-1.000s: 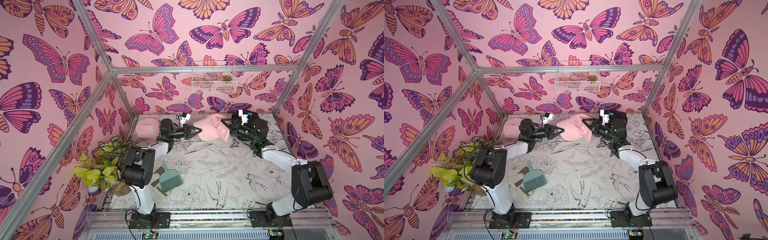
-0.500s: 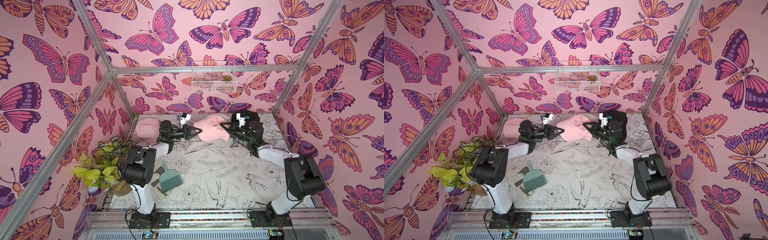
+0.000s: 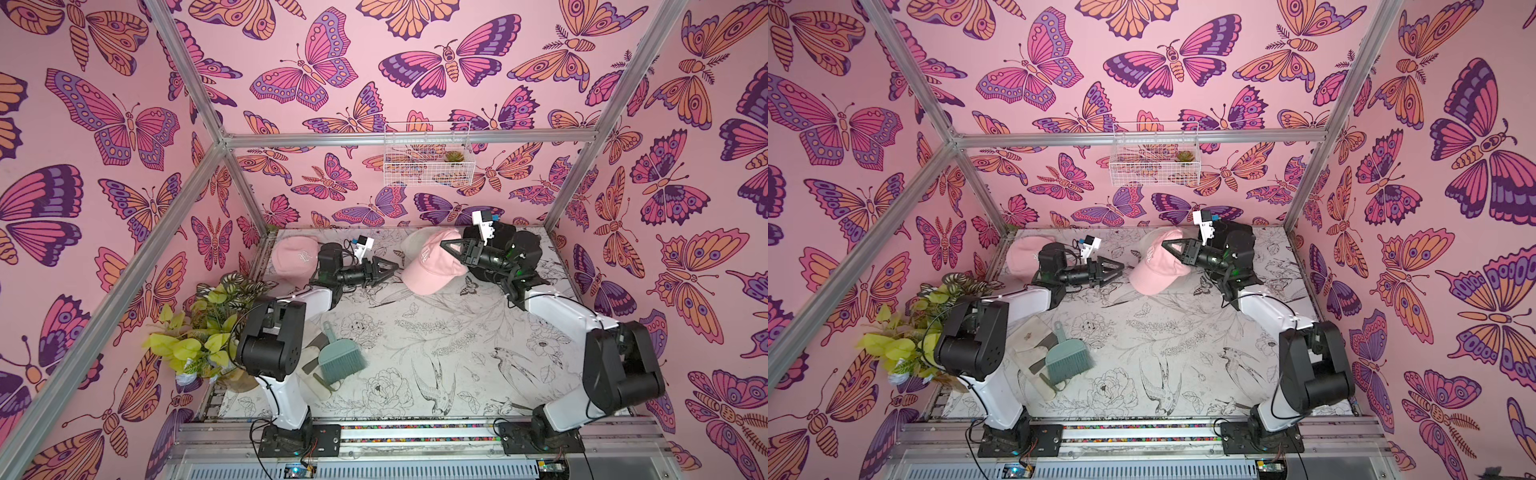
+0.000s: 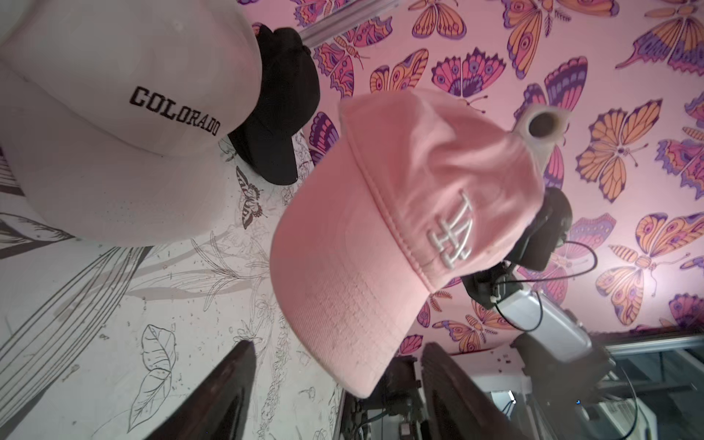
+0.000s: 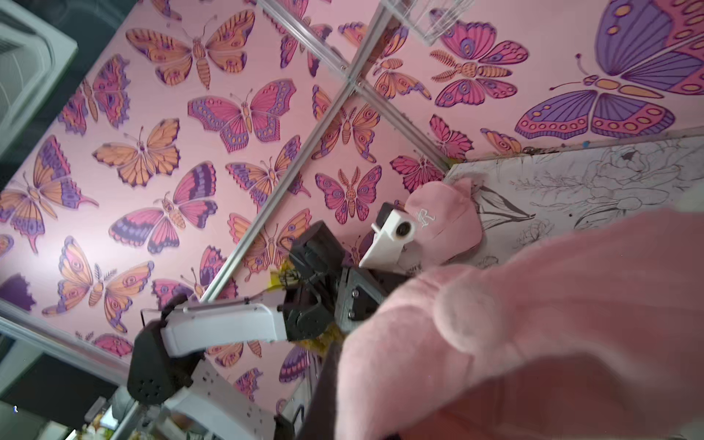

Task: Stack the baseball caps by color
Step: Place the baseball cap at the center of the board.

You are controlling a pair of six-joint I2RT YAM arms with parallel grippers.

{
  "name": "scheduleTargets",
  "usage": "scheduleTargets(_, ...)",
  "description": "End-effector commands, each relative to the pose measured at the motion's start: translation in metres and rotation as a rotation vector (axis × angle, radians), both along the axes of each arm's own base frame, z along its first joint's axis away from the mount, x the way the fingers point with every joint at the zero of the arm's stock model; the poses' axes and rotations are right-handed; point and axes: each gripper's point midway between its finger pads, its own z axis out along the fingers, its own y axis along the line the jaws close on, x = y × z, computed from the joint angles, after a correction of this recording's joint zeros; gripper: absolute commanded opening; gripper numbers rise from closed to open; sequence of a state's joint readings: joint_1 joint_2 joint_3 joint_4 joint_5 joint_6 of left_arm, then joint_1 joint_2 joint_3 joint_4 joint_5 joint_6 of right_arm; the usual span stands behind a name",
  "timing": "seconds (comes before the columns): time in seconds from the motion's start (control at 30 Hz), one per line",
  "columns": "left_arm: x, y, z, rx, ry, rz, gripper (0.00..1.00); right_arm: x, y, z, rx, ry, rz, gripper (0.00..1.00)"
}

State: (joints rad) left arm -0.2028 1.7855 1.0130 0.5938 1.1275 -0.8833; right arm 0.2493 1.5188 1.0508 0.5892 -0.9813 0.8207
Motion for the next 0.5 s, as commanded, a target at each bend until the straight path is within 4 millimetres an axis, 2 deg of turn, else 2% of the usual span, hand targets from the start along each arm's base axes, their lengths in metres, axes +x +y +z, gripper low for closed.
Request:
scheduleTargets(0.0, -0.021, 0.004, 0.033, 0.047, -0.254, -0.060, 0.85, -0.045, 0.003, -0.011, -0.227, -0.253, 0.172, 0.00)
scheduleTargets(0.1, -0.035, 0.006, 0.045, 0.091, -0.417, -0.096, 0.99, -0.075, 0.001, -0.019, -0.333, -0.412, 0.274, 0.00)
scheduleTargets(0.23, -0.049, 0.006, 0.054, 0.140, -0.558, -0.150, 1.00, -0.117, -0.002, -0.023, -0.412, -0.586, 0.424, 0.00)
scheduleTargets(0.33, -0.069, -0.003, 0.062, 0.143, -0.682, -0.212, 1.00, -0.159, -0.003, -0.040, -0.515, -0.736, 0.584, 0.00)
scheduleTargets(0.47, -0.104, -0.019, 0.062, 0.182, -0.897, -0.293, 1.00, -0.183, -0.005, -0.065, -0.675, -0.773, 0.710, 0.00)
